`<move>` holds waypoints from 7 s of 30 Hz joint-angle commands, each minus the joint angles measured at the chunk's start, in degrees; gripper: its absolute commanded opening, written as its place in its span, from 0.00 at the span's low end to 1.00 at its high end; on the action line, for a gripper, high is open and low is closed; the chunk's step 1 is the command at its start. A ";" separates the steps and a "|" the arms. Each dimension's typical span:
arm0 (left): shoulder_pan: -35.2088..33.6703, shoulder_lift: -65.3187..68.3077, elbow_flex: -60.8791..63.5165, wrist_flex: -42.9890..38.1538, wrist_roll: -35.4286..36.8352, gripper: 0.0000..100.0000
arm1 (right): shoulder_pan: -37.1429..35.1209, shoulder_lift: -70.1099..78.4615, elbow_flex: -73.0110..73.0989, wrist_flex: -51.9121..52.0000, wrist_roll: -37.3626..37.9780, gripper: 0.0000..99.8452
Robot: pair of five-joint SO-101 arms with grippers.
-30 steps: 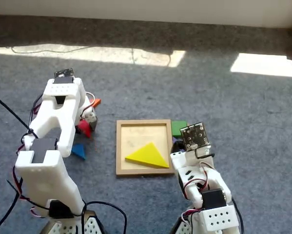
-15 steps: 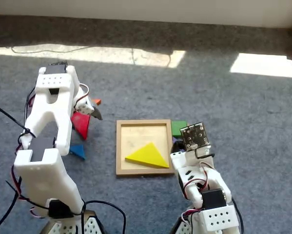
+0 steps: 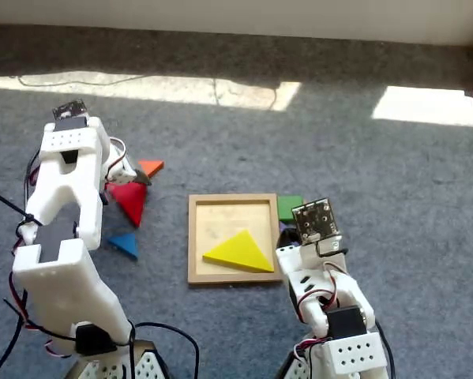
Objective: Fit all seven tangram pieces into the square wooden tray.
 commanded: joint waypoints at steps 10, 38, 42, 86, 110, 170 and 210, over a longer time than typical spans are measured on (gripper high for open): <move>-0.66 14.29 -19.21 9.49 -0.18 0.32 | 0.31 0.40 -1.19 -0.48 -0.09 0.01; 1.36 27.03 -40.66 22.24 -11.08 0.13 | 0.31 0.40 -1.19 -0.48 -0.09 0.01; 3.03 26.33 -40.66 22.24 -11.08 0.13 | 0.31 0.40 -1.19 -0.48 -0.09 0.01; 34.15 -9.45 -20.97 25.14 -1.23 0.01 | 12.79 0.40 -1.80 -0.48 -0.53 0.01; 39.08 -11.65 0.48 8.18 2.81 0.23 | 12.62 0.40 -1.80 -0.48 -0.53 0.01; -4.44 -53.41 52.53 -27.34 -10.11 0.01 | -17.36 54.46 -42.42 2.51 -7.38 0.03; -4.44 -53.41 52.53 -27.52 -10.20 0.01 | -25.45 65.10 -56.31 3.91 -7.47 0.07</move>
